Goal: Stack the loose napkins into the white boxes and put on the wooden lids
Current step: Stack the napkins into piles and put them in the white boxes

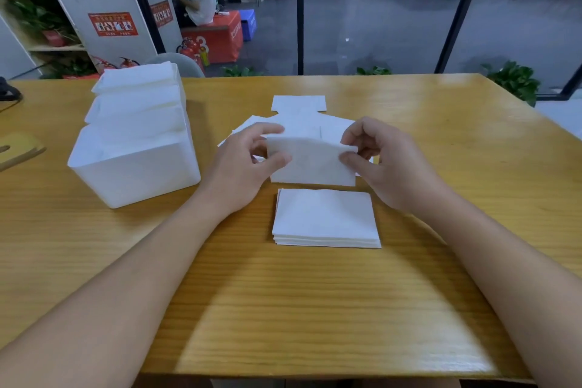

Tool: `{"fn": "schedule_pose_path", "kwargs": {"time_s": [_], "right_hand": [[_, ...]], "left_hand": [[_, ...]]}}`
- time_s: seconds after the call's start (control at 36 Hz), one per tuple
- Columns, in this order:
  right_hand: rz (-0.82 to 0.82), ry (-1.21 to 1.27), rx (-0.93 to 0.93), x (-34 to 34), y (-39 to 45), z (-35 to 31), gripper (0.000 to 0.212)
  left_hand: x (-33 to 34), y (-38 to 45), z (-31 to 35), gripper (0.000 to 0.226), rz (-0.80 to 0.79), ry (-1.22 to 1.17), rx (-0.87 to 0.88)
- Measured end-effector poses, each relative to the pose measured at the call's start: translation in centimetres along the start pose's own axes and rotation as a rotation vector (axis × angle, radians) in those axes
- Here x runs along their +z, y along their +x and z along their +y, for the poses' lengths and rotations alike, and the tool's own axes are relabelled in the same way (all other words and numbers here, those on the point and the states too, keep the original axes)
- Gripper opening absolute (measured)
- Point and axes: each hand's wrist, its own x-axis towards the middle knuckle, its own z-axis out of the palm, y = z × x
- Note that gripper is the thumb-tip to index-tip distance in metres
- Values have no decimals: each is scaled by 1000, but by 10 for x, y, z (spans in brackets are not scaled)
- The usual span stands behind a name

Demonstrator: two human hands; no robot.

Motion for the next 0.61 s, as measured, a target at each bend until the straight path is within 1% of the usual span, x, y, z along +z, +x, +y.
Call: {"fn": "schedule_pose_path", "kwargs": {"time_s": [0.06,0.08,0.11,0.22,0.28,0.33,0.42,0.53,0.61], "right_hand": [[-13,21,3,-2,-2,-2,20],[-8,44,0,-2,-2,-3,23],[2,77,-1,-3,-3,-5,25],[76,180,8,-10,-2,-13,26],[63,222,45,-16,-2,-16,26],[11,276,96,-21,-3,-20,27],[-80,252,179,-27,-5,-22,25],[-325,178,300,-34,-8,-20,26],[-458,79,332,-35,-9,-19,28]], "left_hand": [[1,-1,2,15,22,14,49],[1,-2,4,6,24,6,74],[1,-3,6,3,26,-9,96],[0,-5,11,12,40,-113,146],[-1,-5,12,15,37,-146,155],[-4,-3,13,16,-3,-166,154],[-10,-4,15,19,-108,-179,104],[-15,-5,14,4,-269,-149,-40],[-17,-8,16,18,-428,-74,-86]]}}
